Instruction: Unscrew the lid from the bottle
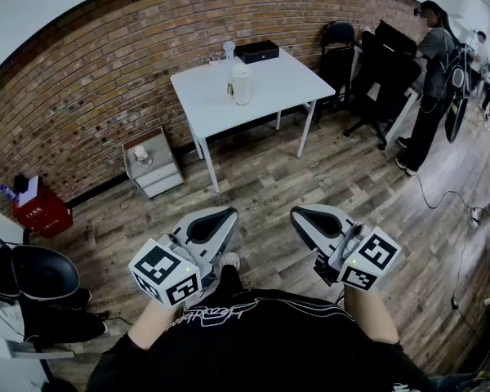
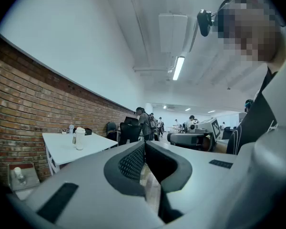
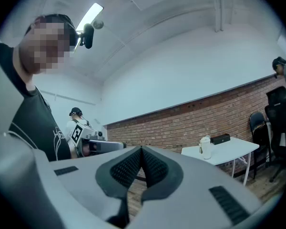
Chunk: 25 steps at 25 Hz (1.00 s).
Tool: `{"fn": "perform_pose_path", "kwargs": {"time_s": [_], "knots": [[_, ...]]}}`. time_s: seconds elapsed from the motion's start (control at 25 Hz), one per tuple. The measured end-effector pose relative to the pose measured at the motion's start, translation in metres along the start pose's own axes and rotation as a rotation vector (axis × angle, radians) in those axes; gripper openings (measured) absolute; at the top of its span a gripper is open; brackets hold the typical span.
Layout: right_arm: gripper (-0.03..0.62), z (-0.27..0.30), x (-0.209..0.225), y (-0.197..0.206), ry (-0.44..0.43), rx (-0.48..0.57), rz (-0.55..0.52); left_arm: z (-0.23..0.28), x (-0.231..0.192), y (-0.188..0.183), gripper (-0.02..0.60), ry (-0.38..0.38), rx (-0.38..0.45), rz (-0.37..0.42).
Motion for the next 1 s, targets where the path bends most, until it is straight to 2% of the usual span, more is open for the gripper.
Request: {"fn": "perform_pose_path", "kwargs": {"time_s": [0.28, 0.56, 0.64, 0.72, 0.76, 0.8, 0.84, 1.0], "knots": [[-0.006, -0.007, 0.008, -0.004, 0.019, 0.022, 0.002, 0.008, 0.002, -0.002, 0.032, 0.009, -0.008, 0.012], [-0.009, -0.008, 0.022, -0.001, 0.099, 0.058, 0.017, 0.006, -0.018, 0.003, 0.034, -0.050, -0.013, 0.001], [0.036, -0.009, 0.030, -0.001, 0.120, 0.061, 0.032, 0.008, -0.026, 0.006, 0.035, -0.072, -0.018, -0.017], [0.125, -0.007, 0.039, -0.002, 0.138, 0.059, 0.040, 0.010, -0.035, 0.009, 0.038, -0.079, -0.023, -0.039], [0.164, -0.004, 0.043, -0.003, 0.146, 0.056, 0.040, 0.011, -0.039, 0.011, 0.066, -0.078, -0.027, -0.051], [0.198, -0.001, 0.047, -0.004, 0.152, 0.053, 0.038, 0.012, -0.044, 0.013, 0.144, -0.078, -0.031, -0.062], [0.225, 0.004, 0.051, -0.004, 0.156, 0.051, 0.038, 0.012, -0.049, 0.016, 0.193, -0.081, -0.036, -0.070], [0.267, 0.030, 0.071, -0.003, 0.162, 0.047, 0.043, 0.012, -0.080, 0.031, 0.244, -0.122, -0.042, -0.084]]}}
Point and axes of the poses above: the fingertips, and each gripper's own axes: z forward along the fingers, x to its right, y out of its underside, the point moved 7 cm from there along -z, backward along the fingers, and after that the axes turned 10 degrees about z, right-handed, at the moved point
